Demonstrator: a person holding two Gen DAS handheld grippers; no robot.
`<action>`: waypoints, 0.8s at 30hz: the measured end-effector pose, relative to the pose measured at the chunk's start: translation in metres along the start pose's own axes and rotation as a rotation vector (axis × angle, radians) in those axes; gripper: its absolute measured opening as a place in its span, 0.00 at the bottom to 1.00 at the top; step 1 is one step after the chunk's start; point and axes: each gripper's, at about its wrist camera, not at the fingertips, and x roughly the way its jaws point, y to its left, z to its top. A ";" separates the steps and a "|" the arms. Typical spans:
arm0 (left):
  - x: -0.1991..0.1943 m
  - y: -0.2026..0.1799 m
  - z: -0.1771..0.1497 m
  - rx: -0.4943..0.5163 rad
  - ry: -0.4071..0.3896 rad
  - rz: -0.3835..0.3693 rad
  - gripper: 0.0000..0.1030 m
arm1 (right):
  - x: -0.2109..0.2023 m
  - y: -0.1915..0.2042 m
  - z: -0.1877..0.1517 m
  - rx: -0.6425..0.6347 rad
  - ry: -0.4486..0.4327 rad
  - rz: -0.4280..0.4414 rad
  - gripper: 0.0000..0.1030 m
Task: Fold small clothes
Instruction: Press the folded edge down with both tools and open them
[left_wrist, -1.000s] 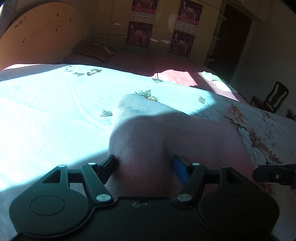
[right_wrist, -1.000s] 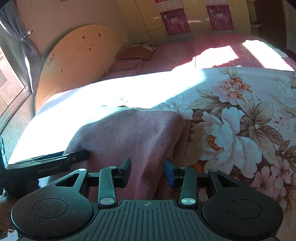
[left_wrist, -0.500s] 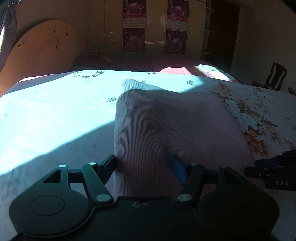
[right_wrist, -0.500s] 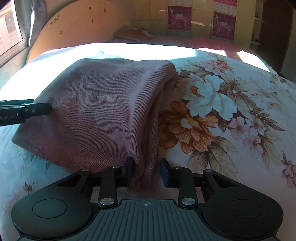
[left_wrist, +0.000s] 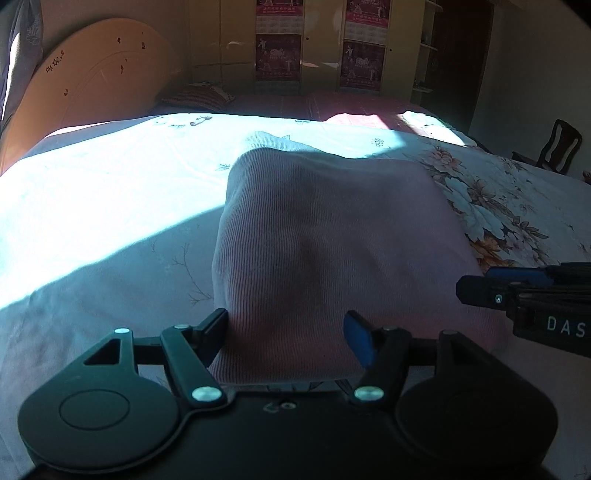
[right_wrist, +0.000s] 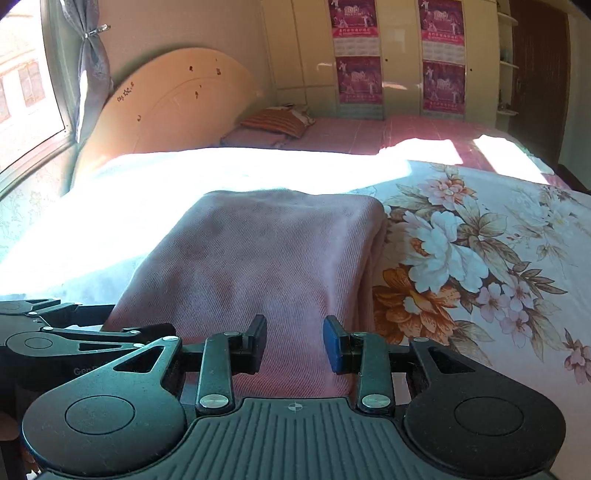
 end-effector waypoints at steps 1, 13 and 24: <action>0.003 -0.002 -0.002 0.012 0.004 0.007 0.65 | 0.006 -0.001 -0.004 -0.001 0.017 -0.008 0.33; 0.018 0.008 -0.008 -0.009 0.059 -0.012 1.00 | 0.023 -0.022 -0.024 0.087 0.054 -0.071 0.25; 0.016 0.034 -0.013 -0.198 0.123 -0.029 0.96 | 0.026 -0.019 -0.028 0.079 0.045 -0.081 0.25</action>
